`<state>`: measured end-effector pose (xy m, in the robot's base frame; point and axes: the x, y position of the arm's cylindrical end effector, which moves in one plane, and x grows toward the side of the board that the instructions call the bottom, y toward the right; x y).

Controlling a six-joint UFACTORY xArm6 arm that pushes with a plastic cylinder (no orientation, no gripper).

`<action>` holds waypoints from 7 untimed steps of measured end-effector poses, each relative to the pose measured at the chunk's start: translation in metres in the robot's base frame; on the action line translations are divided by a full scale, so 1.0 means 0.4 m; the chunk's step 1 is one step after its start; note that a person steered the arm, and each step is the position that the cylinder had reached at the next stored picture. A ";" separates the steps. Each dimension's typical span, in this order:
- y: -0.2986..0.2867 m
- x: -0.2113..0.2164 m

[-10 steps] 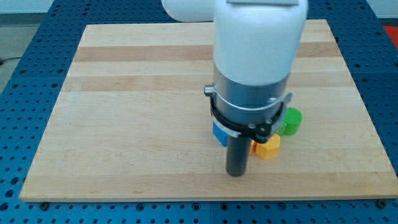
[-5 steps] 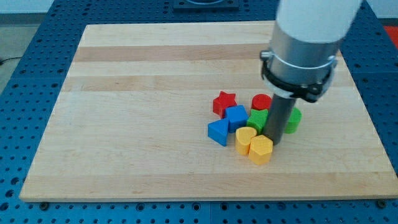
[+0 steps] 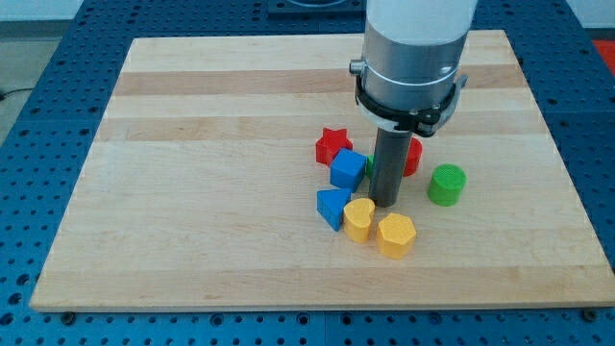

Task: Place the green star to the left of red circle

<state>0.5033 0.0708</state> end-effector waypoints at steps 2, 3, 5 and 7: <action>-0.006 -0.022; -0.011 -0.049; -0.078 -0.154; -0.108 -0.138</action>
